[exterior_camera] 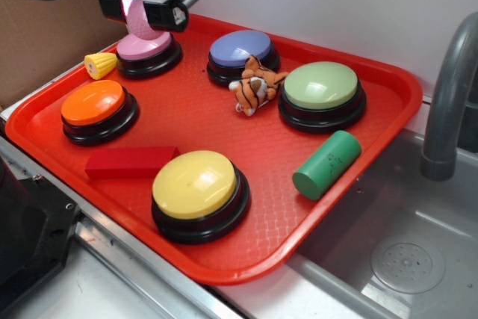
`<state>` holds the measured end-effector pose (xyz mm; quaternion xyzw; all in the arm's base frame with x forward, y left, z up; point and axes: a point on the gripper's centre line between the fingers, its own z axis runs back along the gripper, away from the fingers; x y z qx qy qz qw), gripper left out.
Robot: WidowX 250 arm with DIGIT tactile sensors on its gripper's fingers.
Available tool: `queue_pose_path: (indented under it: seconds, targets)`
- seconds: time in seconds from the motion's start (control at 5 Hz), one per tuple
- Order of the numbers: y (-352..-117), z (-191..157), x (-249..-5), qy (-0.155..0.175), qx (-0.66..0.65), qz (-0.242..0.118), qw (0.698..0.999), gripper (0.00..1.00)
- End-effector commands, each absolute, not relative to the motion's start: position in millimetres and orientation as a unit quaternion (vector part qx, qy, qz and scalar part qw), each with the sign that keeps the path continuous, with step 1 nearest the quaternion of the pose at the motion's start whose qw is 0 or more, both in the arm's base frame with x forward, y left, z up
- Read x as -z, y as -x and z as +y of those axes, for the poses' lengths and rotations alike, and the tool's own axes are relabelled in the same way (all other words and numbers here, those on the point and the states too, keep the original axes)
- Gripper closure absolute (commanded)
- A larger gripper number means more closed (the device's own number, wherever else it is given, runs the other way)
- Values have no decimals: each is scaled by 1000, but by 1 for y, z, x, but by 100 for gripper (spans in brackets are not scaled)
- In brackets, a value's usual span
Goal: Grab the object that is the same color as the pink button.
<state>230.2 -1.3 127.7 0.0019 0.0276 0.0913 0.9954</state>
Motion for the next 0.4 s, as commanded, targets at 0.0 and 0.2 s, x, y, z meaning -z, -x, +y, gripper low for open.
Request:
queue_pose_path:
  seconds: [0.0,0.2]
  targets:
    - [-212,-16,-155,14,-70,-8,997,100]
    - [-211,-9,-158,15,-95,-1,995,100]
